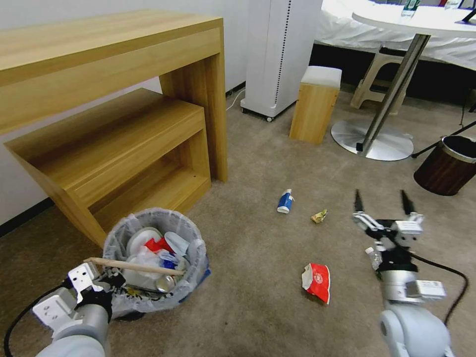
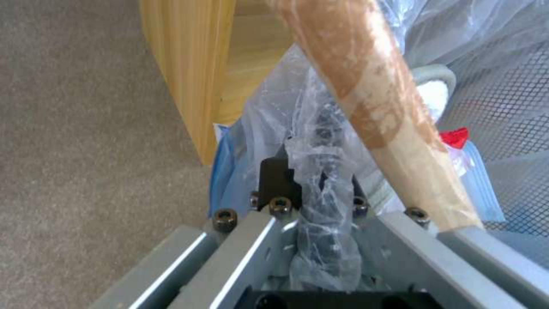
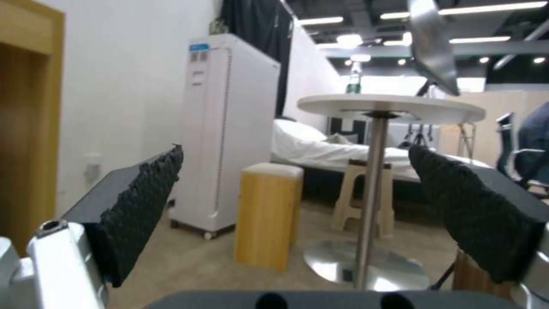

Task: Pick up the trash bin and place the garbage on the floor into it.

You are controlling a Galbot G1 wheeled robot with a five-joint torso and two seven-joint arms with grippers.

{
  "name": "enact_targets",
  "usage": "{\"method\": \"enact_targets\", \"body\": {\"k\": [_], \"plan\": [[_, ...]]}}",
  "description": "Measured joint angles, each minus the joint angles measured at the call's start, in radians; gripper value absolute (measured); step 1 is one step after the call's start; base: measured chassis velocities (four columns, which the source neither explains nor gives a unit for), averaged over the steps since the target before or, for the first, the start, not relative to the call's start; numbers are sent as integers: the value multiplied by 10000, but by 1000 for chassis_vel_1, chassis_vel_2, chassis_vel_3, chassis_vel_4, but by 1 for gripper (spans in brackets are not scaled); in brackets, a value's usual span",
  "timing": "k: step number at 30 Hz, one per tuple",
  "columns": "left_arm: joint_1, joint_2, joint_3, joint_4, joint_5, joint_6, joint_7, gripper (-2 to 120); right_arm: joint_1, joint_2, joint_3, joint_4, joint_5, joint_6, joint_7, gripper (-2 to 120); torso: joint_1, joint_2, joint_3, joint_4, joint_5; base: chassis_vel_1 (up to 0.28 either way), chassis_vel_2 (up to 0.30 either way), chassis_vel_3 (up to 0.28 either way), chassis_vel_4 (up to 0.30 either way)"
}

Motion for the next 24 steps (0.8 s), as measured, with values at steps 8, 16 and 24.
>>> {"method": "enact_targets", "body": {"k": [8,16,24], "plan": [[43,23,-178,-34,8,-82,60,1,53,52,303,-329,119,333,-62,100,0,0,1,0,0,0,0,0,0],[111,-87,-222,-109,106,-171,89,1,-76,-156,54,-825,60,599,-186,100,0,0,0,-1,1,0,0,0,0],[252,-296,42,-305,685,-206,89,1,-208,-664,-1294,-1511,186,-1369,359,100,0,0,0,-1,0,0,0,0,0]]}}
